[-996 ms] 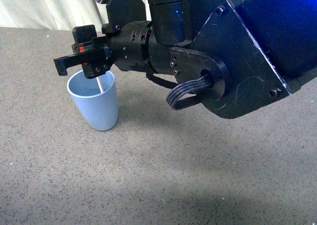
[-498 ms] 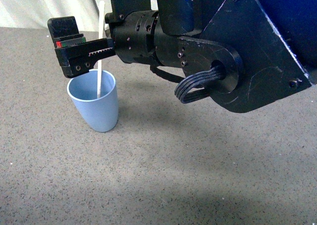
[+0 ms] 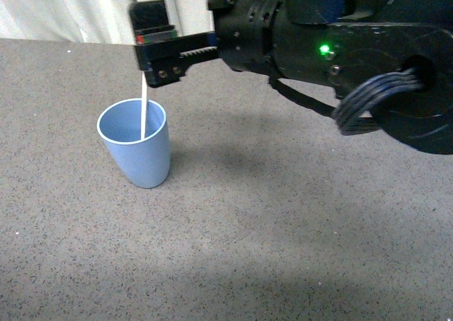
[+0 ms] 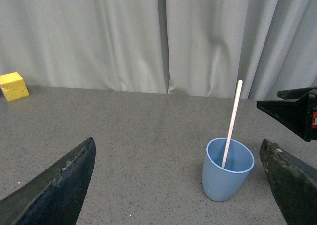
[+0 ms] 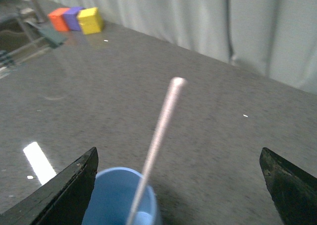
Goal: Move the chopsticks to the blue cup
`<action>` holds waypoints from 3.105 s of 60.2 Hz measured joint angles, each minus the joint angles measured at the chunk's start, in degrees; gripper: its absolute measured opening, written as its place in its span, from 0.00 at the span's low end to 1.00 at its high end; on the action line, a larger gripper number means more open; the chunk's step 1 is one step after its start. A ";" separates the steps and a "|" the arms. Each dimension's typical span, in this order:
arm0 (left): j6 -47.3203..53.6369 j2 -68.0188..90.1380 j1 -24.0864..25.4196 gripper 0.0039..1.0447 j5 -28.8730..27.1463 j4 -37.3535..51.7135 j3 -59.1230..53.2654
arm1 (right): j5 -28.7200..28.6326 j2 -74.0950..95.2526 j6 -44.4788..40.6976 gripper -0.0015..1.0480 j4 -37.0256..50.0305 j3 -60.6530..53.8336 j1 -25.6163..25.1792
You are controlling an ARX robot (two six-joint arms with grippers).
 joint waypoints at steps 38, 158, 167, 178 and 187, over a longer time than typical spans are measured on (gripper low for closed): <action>0.00 0.00 0.00 0.94 0.00 0.00 0.00 | 25.18 -32.15 -4.07 0.03 23.82 -40.76 -17.03; 0.00 0.00 0.00 0.94 0.00 0.00 0.00 | 10.99 -106.14 -4.22 0.01 -32.61 -56.96 -31.45; 0.02 0.00 0.00 0.94 0.00 0.00 0.00 | 10.84 -116.10 -4.24 0.01 -42.77 -56.92 -31.47; 0.00 0.00 0.00 0.94 0.00 0.00 0.00 | 10.84 -116.19 -4.28 0.14 -43.04 -56.92 -31.45; 0.00 0.00 0.00 0.94 0.00 0.00 0.00 | 10.84 -116.19 -4.26 0.37 -43.04 -56.92 -31.45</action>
